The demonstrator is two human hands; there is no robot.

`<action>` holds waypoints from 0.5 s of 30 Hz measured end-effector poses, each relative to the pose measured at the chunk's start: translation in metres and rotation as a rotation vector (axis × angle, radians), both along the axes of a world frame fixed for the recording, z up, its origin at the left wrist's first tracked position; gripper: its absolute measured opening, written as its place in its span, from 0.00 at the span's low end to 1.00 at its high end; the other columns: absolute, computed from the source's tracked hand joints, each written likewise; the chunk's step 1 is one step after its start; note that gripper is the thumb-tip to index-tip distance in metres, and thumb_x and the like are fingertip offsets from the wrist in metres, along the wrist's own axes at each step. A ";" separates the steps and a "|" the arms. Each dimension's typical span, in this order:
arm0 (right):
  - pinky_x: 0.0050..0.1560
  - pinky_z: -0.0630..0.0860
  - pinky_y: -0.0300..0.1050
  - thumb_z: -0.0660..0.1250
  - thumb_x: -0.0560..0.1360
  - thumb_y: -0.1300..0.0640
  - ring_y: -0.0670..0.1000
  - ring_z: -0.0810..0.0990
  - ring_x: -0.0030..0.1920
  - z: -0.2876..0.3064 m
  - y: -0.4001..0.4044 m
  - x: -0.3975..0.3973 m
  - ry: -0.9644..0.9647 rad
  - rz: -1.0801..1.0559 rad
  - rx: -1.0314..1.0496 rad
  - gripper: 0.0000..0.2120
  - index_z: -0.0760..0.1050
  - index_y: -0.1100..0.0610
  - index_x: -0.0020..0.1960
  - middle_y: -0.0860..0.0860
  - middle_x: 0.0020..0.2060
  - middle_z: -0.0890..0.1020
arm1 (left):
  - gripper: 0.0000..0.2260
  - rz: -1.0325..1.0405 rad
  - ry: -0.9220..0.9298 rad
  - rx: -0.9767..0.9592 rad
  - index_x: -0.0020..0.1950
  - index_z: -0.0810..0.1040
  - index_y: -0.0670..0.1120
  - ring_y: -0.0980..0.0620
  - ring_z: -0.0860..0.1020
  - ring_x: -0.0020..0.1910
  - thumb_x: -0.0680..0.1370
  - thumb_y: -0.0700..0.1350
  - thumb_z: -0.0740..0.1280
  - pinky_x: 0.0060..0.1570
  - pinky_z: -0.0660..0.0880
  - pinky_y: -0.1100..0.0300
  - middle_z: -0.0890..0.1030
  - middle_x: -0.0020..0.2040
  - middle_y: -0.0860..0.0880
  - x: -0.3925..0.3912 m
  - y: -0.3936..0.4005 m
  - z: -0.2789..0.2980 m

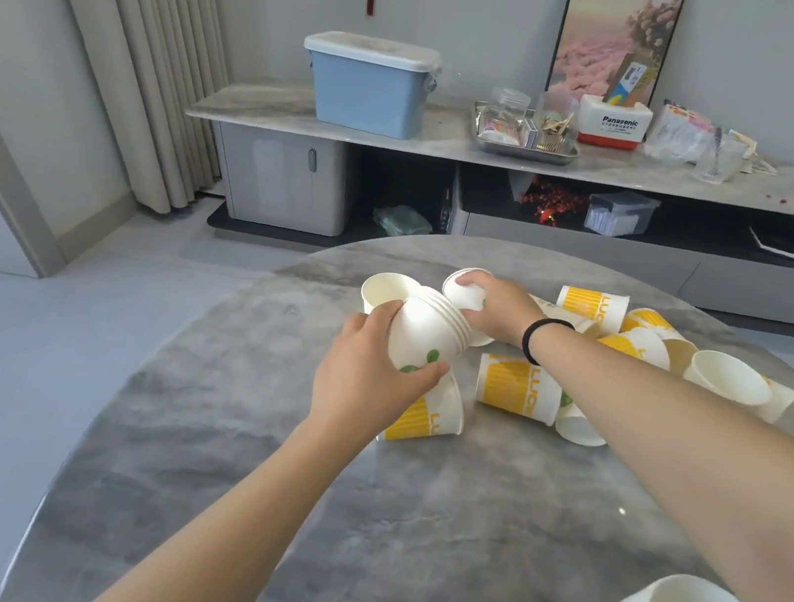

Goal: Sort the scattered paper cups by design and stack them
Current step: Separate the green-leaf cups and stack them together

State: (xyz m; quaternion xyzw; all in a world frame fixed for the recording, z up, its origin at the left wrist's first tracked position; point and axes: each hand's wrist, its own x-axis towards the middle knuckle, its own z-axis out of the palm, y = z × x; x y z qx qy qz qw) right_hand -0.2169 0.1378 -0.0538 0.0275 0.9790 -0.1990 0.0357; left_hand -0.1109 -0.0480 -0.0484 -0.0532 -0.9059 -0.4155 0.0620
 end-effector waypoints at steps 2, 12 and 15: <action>0.52 0.73 0.52 0.68 0.73 0.53 0.60 0.76 0.51 -0.002 -0.004 0.003 -0.015 -0.007 -0.082 0.24 0.63 0.52 0.65 0.59 0.52 0.77 | 0.32 0.003 0.005 -0.001 0.69 0.65 0.55 0.51 0.75 0.57 0.68 0.59 0.72 0.50 0.74 0.57 0.72 0.62 0.52 -0.002 -0.001 -0.002; 0.45 0.80 0.54 0.63 0.72 0.63 0.59 0.77 0.51 0.052 -0.002 0.037 -0.098 -0.253 -1.174 0.40 0.44 0.42 0.73 0.57 0.62 0.68 | 0.32 -0.006 -0.022 -0.047 0.70 0.64 0.54 0.49 0.74 0.60 0.69 0.58 0.71 0.52 0.74 0.54 0.72 0.63 0.50 0.003 0.002 0.002; 0.50 0.77 0.58 0.61 0.72 0.67 0.58 0.76 0.51 0.065 -0.004 0.053 -0.115 -0.154 -1.387 0.35 0.52 0.43 0.70 0.56 0.58 0.71 | 0.31 -0.015 -0.016 -0.034 0.70 0.65 0.53 0.49 0.75 0.59 0.69 0.57 0.72 0.49 0.73 0.56 0.72 0.62 0.50 0.007 0.007 0.006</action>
